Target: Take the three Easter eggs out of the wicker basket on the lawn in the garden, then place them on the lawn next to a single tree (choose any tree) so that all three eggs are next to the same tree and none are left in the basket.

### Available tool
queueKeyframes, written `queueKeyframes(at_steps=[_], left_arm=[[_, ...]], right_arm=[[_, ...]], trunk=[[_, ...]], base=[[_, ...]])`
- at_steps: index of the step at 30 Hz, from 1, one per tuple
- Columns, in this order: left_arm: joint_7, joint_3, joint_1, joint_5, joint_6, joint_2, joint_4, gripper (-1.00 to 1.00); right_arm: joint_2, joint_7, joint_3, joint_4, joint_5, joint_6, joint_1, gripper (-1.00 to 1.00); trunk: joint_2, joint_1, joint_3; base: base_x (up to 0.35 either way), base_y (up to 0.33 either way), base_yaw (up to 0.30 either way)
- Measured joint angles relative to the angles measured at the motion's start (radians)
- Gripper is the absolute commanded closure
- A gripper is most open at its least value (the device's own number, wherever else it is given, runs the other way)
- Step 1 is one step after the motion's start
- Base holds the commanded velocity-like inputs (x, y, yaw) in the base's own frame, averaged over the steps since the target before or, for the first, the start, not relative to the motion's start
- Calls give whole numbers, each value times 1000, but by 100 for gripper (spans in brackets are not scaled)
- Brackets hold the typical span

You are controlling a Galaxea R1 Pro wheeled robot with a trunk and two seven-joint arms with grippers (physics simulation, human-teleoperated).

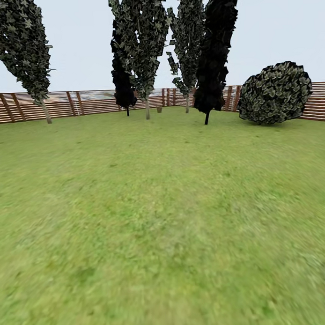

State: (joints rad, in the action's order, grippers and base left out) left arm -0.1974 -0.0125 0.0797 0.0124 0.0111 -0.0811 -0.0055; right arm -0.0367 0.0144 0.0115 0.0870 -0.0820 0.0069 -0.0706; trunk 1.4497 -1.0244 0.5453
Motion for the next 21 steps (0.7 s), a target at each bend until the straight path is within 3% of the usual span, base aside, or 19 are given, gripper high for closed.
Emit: queueKeyframes(at_steps=[21], left_arm=[[0, 0, 0, 0, 0, 0, 0, -100]], right_arm=[[0, 0, 0, 0, 0, 0, 0, -100]], trunk=[[0, 0, 0]], base=[[337, 0, 0]])
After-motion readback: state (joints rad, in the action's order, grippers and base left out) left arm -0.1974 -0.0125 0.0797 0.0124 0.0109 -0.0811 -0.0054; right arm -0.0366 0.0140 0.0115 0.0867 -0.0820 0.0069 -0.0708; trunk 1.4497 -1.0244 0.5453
